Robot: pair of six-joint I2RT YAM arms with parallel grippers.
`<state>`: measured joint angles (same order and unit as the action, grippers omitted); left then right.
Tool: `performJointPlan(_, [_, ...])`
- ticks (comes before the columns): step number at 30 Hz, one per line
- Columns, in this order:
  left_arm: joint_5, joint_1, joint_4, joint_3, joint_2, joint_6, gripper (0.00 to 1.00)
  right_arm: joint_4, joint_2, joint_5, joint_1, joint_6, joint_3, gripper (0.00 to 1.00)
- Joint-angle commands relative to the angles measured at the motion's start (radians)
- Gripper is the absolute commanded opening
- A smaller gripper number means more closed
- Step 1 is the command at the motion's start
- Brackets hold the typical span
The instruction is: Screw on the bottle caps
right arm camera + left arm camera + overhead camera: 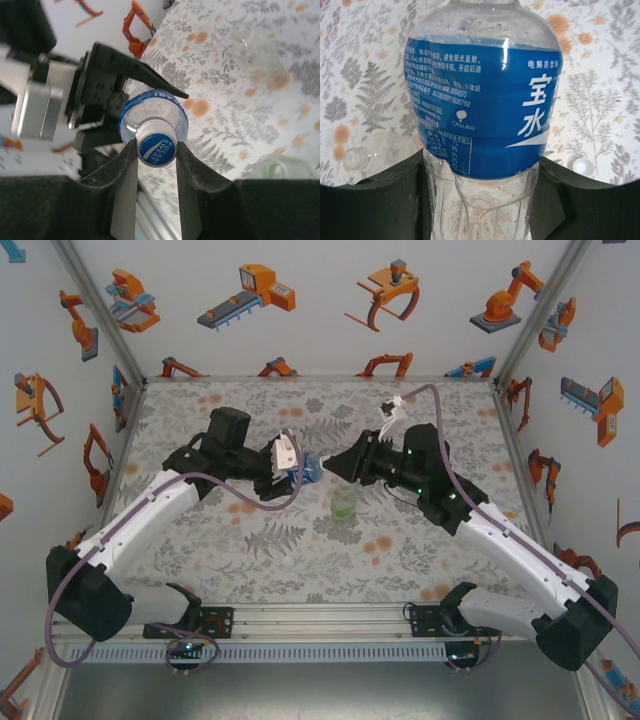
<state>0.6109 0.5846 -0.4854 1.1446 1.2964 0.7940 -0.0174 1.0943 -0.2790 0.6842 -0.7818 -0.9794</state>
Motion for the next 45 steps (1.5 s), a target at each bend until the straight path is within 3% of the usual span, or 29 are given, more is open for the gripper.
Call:
performJointPlan(1, [-0.122,0.003,0.066,-0.015,-0.037,-0.041,0.00,-0.024,0.017,0.119,-0.003,-0.384,-0.008,0.00])
performJointPlan(5, [-0.156,0.007,0.077,-0.021,-0.039,-0.047,0.00,-0.095,0.064,0.076,-0.003,-0.437,-0.056,0.00])
performJointPlan(12, [-0.123,0.007,0.077,-0.019,-0.036,-0.047,0.00,-0.093,0.051,0.077,-0.004,-0.315,-0.069,0.00])
performJointPlan(14, [-0.117,0.008,0.077,-0.019,-0.036,-0.047,0.00,-0.093,0.034,0.082,-0.003,-0.231,-0.078,0.19])
performJointPlan(16, [-0.105,0.008,0.077,-0.019,-0.039,-0.048,0.00,-0.093,0.014,0.083,-0.003,-0.125,-0.090,0.32])
performJointPlan(22, [0.029,0.006,0.028,0.001,-0.033,-0.017,0.00,-0.084,-0.065,0.075,-0.003,0.220,-0.099,0.44])
performJointPlan(24, [0.091,0.008,-0.013,0.019,-0.024,0.007,0.00,-0.082,-0.086,0.046,-0.003,0.361,-0.102,0.44])
performJointPlan(31, [0.277,0.009,-0.097,0.042,-0.019,0.082,0.00,-0.087,-0.150,-0.236,-0.003,0.814,-0.102,0.48])
performJointPlan(37, [0.360,0.021,-0.156,0.056,-0.006,0.136,0.01,-0.126,-0.168,-0.491,-0.003,1.073,-0.093,0.49])
performJointPlan(45, [0.375,0.034,-0.213,0.079,0.019,0.166,0.01,-0.088,-0.155,-0.588,-0.002,1.112,-0.062,0.49])
